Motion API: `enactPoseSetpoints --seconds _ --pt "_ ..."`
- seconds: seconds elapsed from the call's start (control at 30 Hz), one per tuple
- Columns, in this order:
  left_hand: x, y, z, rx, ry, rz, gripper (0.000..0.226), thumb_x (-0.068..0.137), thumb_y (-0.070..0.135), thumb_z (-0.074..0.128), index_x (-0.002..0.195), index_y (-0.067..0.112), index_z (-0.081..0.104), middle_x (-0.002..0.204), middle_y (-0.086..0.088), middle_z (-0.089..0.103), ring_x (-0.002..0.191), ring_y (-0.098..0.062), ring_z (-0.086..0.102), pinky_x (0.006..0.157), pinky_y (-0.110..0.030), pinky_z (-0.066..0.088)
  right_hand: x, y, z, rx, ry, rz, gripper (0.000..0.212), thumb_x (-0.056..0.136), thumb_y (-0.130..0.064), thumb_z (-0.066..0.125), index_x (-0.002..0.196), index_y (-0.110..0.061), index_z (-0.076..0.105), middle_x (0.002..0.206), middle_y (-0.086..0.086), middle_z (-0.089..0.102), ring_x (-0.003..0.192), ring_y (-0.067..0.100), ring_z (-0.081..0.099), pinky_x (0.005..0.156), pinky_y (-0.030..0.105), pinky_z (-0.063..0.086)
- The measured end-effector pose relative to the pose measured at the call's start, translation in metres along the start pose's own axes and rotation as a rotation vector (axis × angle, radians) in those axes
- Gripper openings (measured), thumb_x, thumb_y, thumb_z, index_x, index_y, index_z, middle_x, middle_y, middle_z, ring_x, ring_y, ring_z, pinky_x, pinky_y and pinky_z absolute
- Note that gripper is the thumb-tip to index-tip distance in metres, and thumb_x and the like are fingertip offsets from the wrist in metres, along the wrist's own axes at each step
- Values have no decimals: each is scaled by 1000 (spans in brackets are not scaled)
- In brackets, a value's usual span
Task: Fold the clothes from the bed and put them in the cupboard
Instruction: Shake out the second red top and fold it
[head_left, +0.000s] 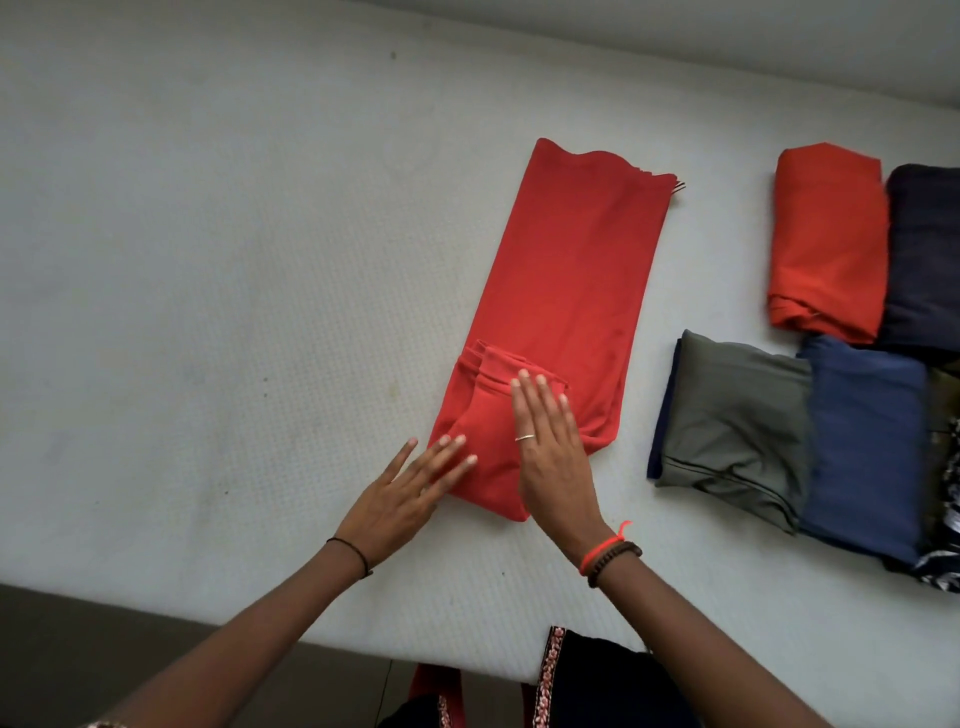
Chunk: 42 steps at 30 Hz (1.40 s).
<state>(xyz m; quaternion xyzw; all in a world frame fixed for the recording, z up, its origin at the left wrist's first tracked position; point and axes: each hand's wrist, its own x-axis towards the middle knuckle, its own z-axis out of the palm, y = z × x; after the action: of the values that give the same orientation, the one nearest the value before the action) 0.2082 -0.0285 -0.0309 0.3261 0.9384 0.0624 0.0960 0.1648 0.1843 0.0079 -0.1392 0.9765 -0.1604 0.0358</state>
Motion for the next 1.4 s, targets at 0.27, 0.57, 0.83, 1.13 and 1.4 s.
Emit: enactPoseSetpoints --seconds 0.27,0.57,0.83,1.13,1.4 --pt "41 -11 -1 222 11 211 64 88 10 40 149 6 20 157 -9 18 144 -21 20 114 -46 21 37 59 4 -73 -471 -244 93 70 5 47 151 -3 2 159 14 6 147 23 3 120 38 8" --pt "66 -21 -40 -83 -81 311 70 60 40 78 119 7 63 129 -14 59 115 -19 60 78 -25 56 46 66 -7 468 -702 -40 73 91 -30 40 152 -15 1 159 2 -5 146 10 -9 120 35 -4" --pt "91 -15 -110 -311 -357 165 72 71 56 30 132 21 48 133 4 56 106 -17 59 83 -28 47 36 63 -30 612 -781 168 64 99 -48 34 152 -23 10 158 -9 8 144 4 9 113 16 2" --pt "116 -26 -121 -983 -158 -191 49 69 43 58 117 33 59 106 8 67 91 -6 63 81 -17 49 13 127 23 866 -889 506 34 102 -30 37 131 -19 49 131 4 55 113 19 55 99 33 46" --pt "174 -28 -86 -1430 -221 -694 99 48 91 54 129 34 50 135 8 51 122 -9 50 111 -32 33 59 119 -14 1271 -718 926 29 104 -17 32 84 -9 52 52 3 51 39 7 47 39 16 38"
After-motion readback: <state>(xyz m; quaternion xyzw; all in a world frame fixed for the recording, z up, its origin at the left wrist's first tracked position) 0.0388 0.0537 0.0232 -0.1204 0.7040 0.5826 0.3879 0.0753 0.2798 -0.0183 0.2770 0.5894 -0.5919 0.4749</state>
